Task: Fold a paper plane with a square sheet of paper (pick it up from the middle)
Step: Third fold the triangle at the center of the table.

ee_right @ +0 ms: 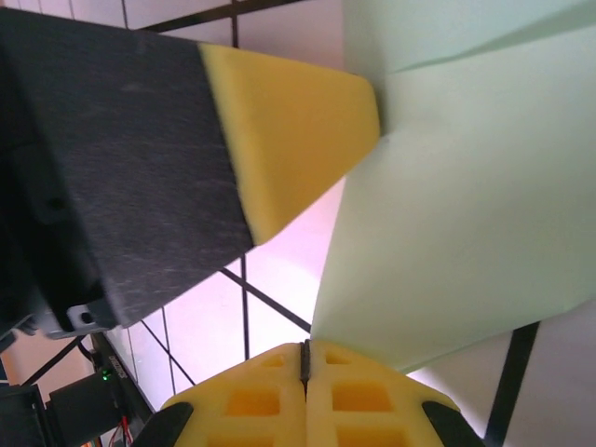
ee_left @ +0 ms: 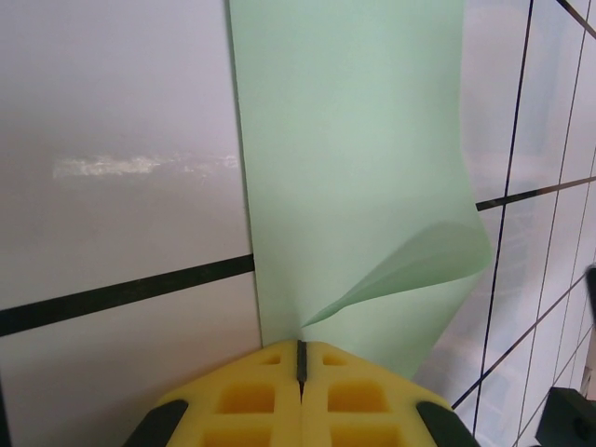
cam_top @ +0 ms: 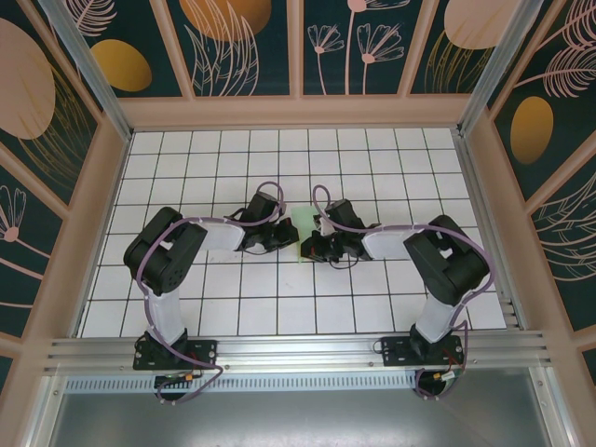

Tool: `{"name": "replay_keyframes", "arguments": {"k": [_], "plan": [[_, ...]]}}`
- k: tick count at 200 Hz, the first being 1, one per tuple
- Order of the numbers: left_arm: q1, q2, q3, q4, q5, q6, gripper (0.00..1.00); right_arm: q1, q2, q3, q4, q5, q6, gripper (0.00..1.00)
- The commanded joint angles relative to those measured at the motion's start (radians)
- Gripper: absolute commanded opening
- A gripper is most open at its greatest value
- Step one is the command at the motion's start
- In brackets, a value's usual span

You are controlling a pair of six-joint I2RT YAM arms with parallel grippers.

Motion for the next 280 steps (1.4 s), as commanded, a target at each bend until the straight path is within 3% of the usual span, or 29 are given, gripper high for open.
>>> {"name": "replay_keyframes", "arguments": {"k": [1, 116, 178, 244, 280], "plan": [[-0.006, 0.024, -0.039, -0.073, -0.088, -0.01, 0.0, 0.01, 0.02, -0.009, 0.014, -0.015, -0.021, 0.0], [-0.005, 0.021, -0.046, -0.074, -0.11, -0.021, 0.0, 0.011, 0.067, -0.004, -0.043, 0.007, -0.055, 0.0], [-0.005, 0.021, -0.045, -0.07, -0.11, -0.024, 0.0, 0.046, -0.003, -0.011, -0.032, 0.011, -0.036, 0.0], [-0.005, 0.017, -0.051, -0.067, -0.11, -0.025, 0.0, 0.056, 0.073, 0.002, -0.072, 0.046, -0.03, 0.0], [-0.005, 0.014, -0.051, -0.07, -0.113, -0.021, 0.0, 0.041, -0.046, 0.023, -0.048, 0.058, -0.023, 0.0]]}}
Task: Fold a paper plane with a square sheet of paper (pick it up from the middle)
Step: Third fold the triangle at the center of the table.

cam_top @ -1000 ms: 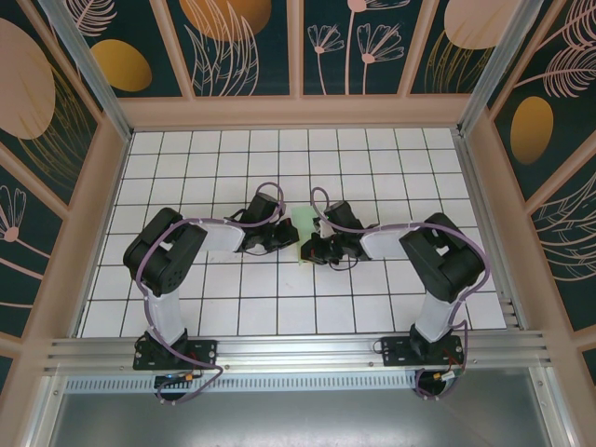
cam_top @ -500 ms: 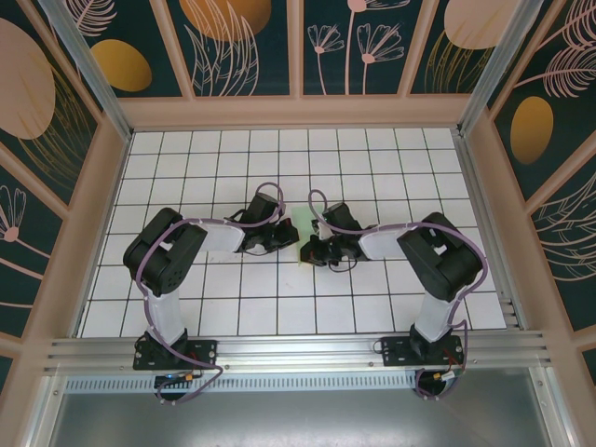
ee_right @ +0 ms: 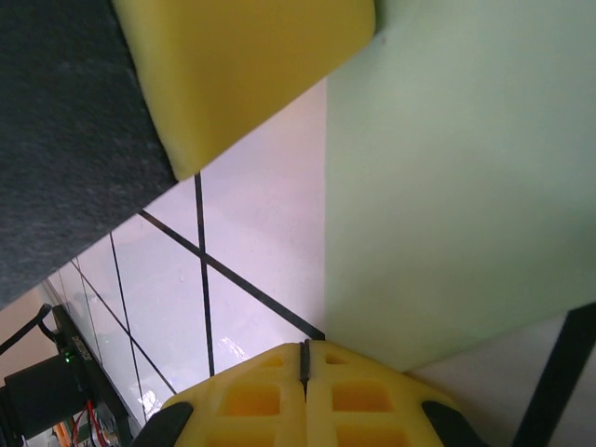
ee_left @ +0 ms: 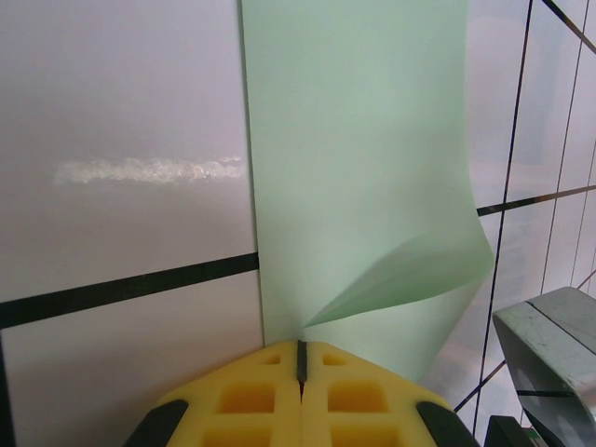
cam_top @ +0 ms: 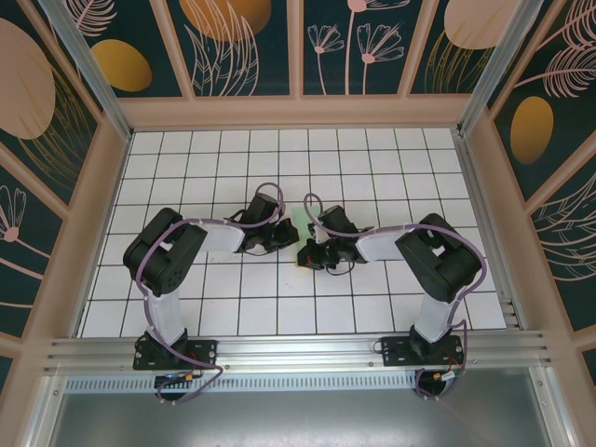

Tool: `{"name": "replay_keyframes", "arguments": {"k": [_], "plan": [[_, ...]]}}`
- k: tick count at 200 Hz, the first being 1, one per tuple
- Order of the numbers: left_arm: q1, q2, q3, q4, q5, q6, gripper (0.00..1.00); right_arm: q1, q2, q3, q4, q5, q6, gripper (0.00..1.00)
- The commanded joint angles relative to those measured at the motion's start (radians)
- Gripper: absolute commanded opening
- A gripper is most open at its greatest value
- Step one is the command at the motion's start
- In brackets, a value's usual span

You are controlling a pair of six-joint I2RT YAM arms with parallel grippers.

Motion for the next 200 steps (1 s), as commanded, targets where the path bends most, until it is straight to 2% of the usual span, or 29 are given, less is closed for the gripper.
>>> {"name": "replay_keyframes", "arguments": {"k": [1, 22, 55, 116, 200], "plan": [[0.001, 0.02, -0.035, -0.094, -0.091, -0.002, 0.0, -0.011, -0.085, 0.02, -0.024, 0.037, 0.002, 0.0], [0.001, 0.019, -0.032, -0.094, -0.091, -0.002, 0.0, -0.051, -0.126, 0.012, -0.017, 0.064, 0.004, 0.0], [0.001, 0.022, -0.028, -0.094, -0.088, 0.002, 0.0, -0.105, -0.067, 0.028, -0.051, 0.064, -0.036, 0.0], [0.0, 0.023, -0.02, -0.1, -0.082, 0.006, 0.0, -0.123, 0.01, 0.05, -0.055, 0.056, -0.04, 0.0], [0.0, -0.017, 0.05, -0.111, -0.047, 0.058, 0.0, -0.135, 0.024, 0.02, -0.066, 0.088, -0.001, 0.0]]}}
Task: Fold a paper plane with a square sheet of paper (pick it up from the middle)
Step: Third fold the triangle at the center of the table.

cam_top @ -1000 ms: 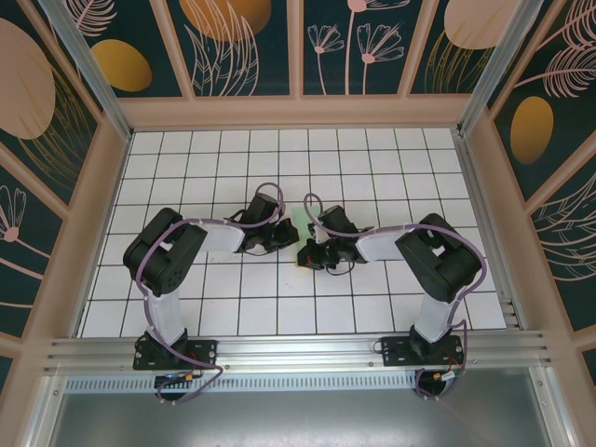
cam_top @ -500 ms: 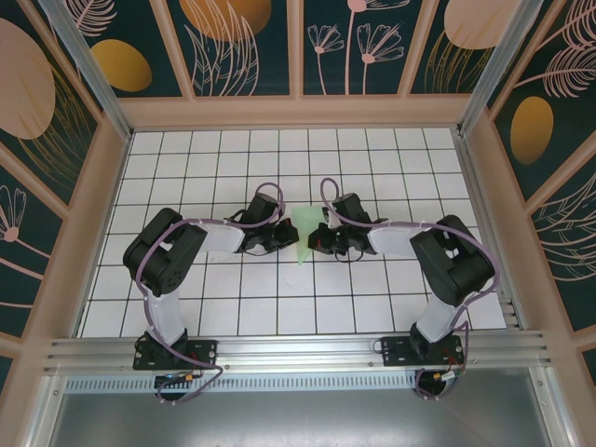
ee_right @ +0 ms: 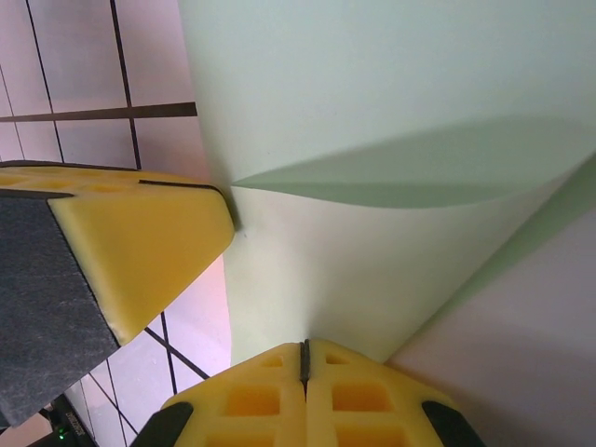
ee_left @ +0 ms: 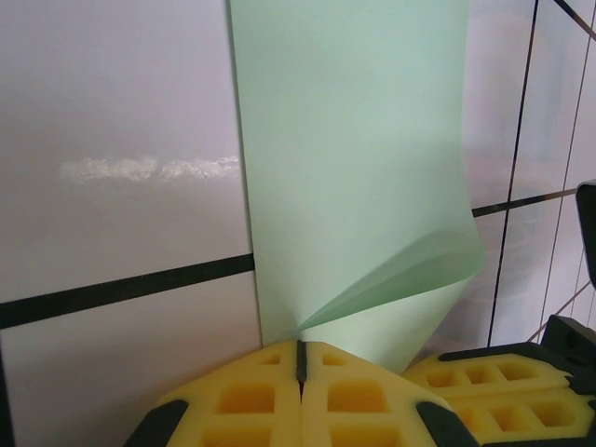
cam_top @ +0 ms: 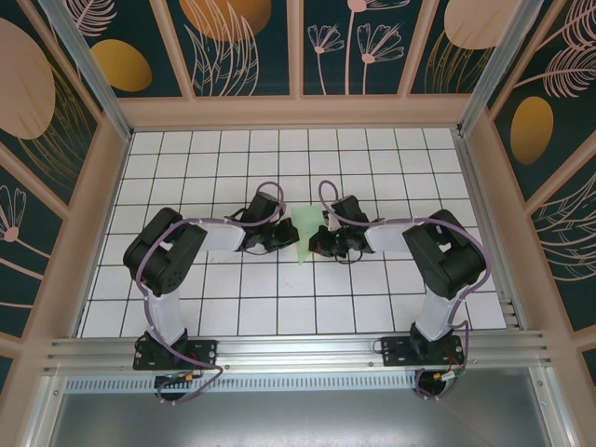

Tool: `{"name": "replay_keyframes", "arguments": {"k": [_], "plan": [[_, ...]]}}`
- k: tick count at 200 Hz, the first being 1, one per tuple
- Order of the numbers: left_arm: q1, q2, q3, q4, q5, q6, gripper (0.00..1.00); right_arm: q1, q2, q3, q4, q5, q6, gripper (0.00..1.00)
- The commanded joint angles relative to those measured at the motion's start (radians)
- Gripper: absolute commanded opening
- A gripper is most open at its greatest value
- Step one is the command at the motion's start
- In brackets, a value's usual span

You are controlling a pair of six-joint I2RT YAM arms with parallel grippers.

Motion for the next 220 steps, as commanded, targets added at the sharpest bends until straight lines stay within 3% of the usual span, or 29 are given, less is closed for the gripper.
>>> {"name": "replay_keyframes", "arguments": {"k": [1, 45, 86, 139, 184, 220], "plan": [[0.002, -0.019, 0.027, -0.069, -0.044, 0.044, 0.0, -0.012, 0.02, -0.01, -0.032, 0.035, 0.022, 0.0], [0.001, -0.139, -0.031, -0.006, -0.015, 0.011, 0.1, 0.016, 0.018, -0.017, 0.011, 0.02, 0.121, 0.0], [-0.017, -0.214, -0.148, 0.061, 0.019, -0.039, 0.09, 0.037, 0.021, -0.018, 0.047, 0.01, 0.19, 0.0], [-0.069, -0.151, -0.169, 0.089, 0.038, -0.069, 0.0, 0.037, 0.028, -0.017, 0.054, 0.009, 0.206, 0.0], [-0.078, -0.102, -0.172, 0.092, 0.056, -0.073, 0.0, 0.035, 0.032, -0.015, 0.053, 0.008, 0.196, 0.0], [-0.078, -0.08, -0.168, 0.012, 0.0, -0.053, 0.0, 0.021, 0.034, 0.01, 0.028, 0.013, 0.121, 0.0]]}}
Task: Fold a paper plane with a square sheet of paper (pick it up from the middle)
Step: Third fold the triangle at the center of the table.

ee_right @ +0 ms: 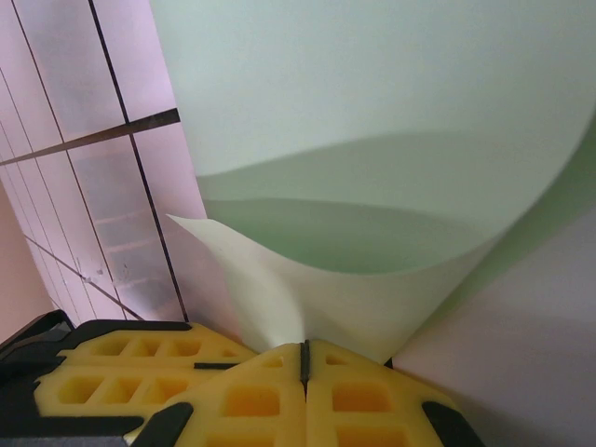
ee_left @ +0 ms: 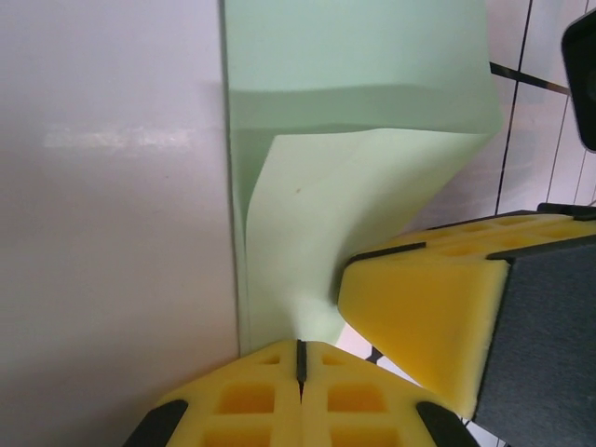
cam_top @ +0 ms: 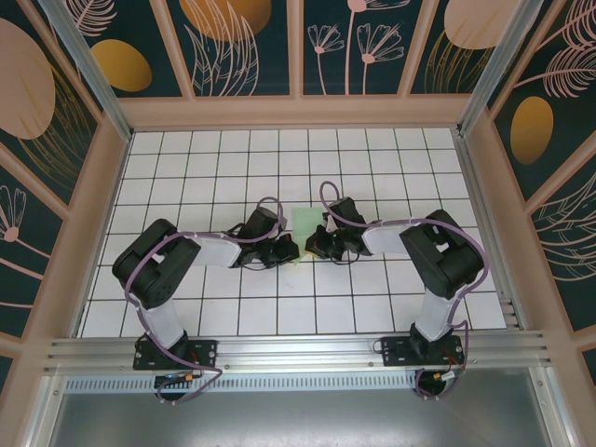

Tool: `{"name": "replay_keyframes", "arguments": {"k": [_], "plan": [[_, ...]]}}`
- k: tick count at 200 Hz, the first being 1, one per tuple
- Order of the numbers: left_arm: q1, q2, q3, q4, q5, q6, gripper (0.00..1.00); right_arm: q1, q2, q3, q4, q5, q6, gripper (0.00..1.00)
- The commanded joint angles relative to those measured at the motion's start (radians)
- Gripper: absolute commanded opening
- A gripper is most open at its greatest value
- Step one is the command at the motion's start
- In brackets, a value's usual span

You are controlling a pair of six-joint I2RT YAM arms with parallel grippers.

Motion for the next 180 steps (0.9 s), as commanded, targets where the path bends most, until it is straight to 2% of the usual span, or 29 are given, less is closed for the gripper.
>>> {"name": "replay_keyframes", "arguments": {"k": [1, 25, 63, 142, 180], "plan": [[-0.006, 0.024, -0.006, -0.059, -0.037, 0.006, 0.0, -0.01, 0.026, 0.017, -0.019, 0.011, -0.061, 0.0], [-0.006, 0.036, 0.006, -0.123, -0.081, 0.019, 0.0, -0.021, 0.043, 0.064, -0.074, 0.018, -0.162, 0.0], [-0.005, 0.042, -0.012, -0.139, -0.09, 0.014, 0.0, -0.055, 0.085, 0.119, -0.144, 0.034, -0.282, 0.0], [-0.006, 0.045, -0.039, -0.16, -0.108, 0.014, 0.0, -0.161, 0.122, 0.233, -0.207, 0.036, -0.362, 0.01], [-0.006, 0.041, -0.033, -0.161, -0.113, 0.015, 0.0, -0.152, 0.036, 0.236, -0.192, -0.003, -0.371, 0.01]]}}
